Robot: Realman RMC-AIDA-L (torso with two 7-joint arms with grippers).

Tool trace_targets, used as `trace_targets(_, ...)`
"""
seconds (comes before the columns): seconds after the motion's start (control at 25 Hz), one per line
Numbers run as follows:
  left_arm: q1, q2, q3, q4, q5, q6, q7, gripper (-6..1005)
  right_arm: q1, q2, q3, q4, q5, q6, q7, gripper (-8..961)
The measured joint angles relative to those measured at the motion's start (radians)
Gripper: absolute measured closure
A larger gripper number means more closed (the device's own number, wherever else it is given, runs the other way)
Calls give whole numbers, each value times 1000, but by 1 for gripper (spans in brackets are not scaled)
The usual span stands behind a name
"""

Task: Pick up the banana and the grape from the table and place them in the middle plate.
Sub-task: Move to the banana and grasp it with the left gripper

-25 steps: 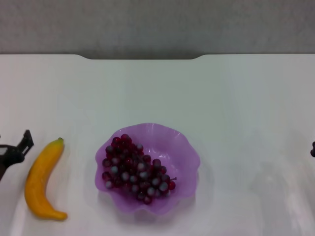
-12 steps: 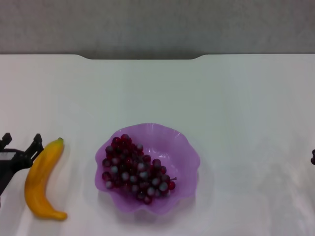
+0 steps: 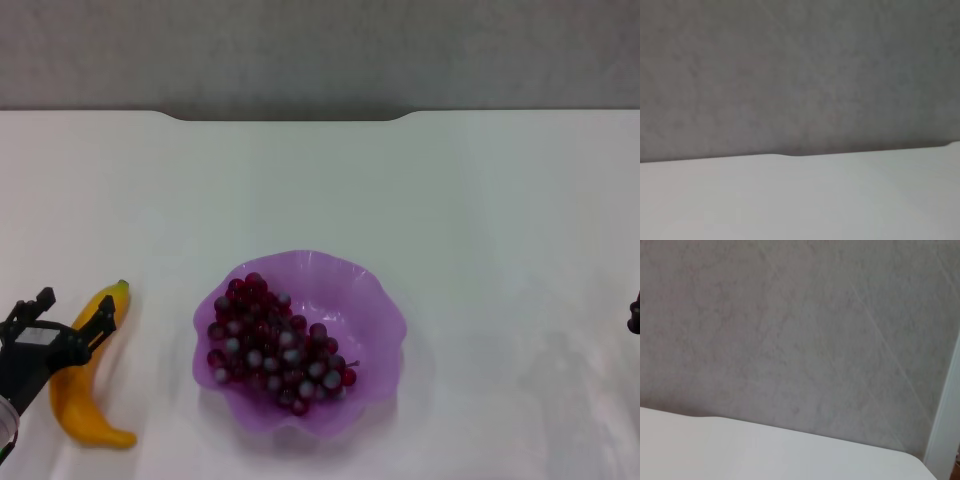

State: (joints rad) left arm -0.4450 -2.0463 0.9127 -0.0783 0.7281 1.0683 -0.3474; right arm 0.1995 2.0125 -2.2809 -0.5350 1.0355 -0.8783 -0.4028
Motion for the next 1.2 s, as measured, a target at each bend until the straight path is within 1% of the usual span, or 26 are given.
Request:
trace_targets(0.44, 5, 1, 0, 0, 11, -48, 13, 155, 0, 0, -1, -8, -4, -5, -1, 935)
trace_targets(0.8, -1, 1, 0, 2, 56, -72, 14, 156, 0, 1, -2, -10, -4, -10, -1, 934)
trace_targets(1.08, -1, 0, 0, 1, 59, -80, 16, 157, 0, 2, -3, -13, -8, -11, -1, 934)
trace_targets(1.2, -1, 0, 0, 6, 59, -106, 27, 157, 0, 2, -3, -14, -8, -11, -1, 934)
